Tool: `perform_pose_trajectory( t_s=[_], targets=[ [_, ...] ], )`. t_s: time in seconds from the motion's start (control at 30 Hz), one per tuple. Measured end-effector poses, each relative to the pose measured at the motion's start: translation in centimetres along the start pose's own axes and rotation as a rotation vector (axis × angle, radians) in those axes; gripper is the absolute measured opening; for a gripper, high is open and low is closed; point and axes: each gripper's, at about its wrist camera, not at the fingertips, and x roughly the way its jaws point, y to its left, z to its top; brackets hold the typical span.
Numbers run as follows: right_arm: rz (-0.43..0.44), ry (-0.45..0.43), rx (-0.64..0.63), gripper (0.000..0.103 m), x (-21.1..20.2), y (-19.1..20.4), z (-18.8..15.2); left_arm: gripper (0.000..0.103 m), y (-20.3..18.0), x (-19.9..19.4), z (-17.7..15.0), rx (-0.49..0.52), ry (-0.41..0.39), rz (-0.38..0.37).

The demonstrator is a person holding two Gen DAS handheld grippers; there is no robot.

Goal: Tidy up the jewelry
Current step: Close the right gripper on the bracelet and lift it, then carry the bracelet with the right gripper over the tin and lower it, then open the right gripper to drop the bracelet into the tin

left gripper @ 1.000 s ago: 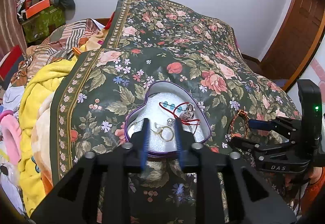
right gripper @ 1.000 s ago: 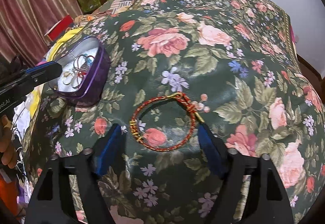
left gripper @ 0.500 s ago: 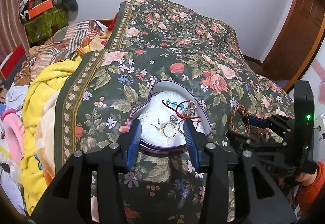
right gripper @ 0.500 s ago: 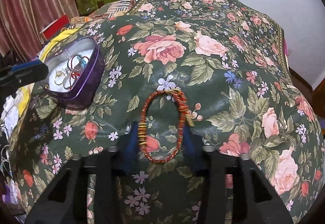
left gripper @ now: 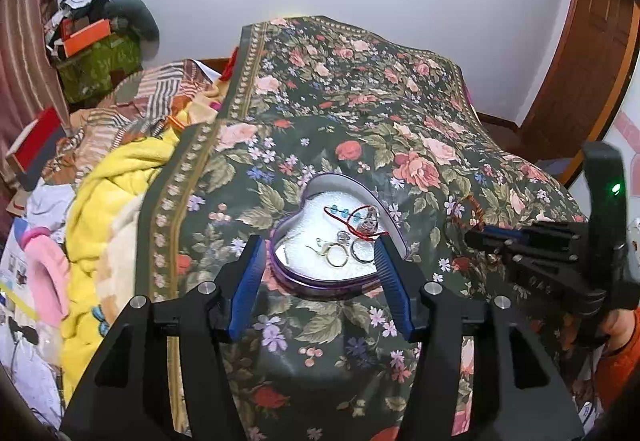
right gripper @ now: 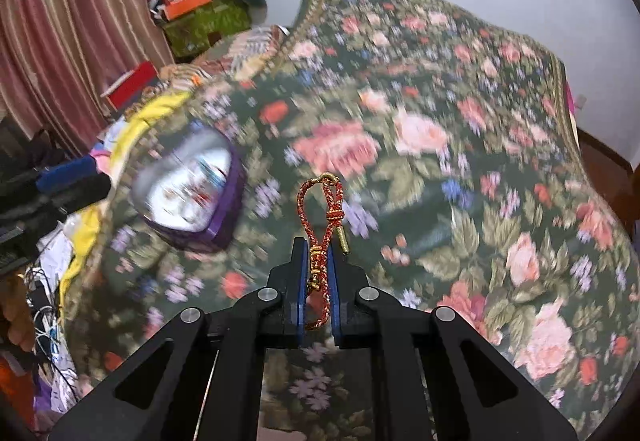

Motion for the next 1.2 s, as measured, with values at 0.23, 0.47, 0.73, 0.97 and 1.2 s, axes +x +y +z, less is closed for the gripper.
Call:
perform_pose_trajectory(
  t_s=[0.23,0.47,0.73,0.97,1.2],
  targets=[
    [0.069,-0.077,-0.058,0.008,-1.5,3.4,2.6,0.06,1.8,-1.9,0.2,-0.044,-0.037,0.025],
    [0.133,-0.061,-0.098,0.008,0.6,6.7,3.3,0.061,3.7,-3.0,0.1,-0.086,-0.053,0.044],
    [0.146,0.003,-0.122,0.009,3.7,8.0,2.7,0.061,5.0,-2.5,-0.5,-0.102,-0.036,0.066],
    [0.134,0.017,-0.156,0.01,4.4,8.6,2.8,0.061,5.6,-1.3,-0.6,-0.12,-0.017,0.059],
    [0.117,0.016,-0.163,0.038,4.0,8.5,2.5,0.061,5.1,-0.4,-0.5,-0.11,-0.012,0.05]
  ],
)
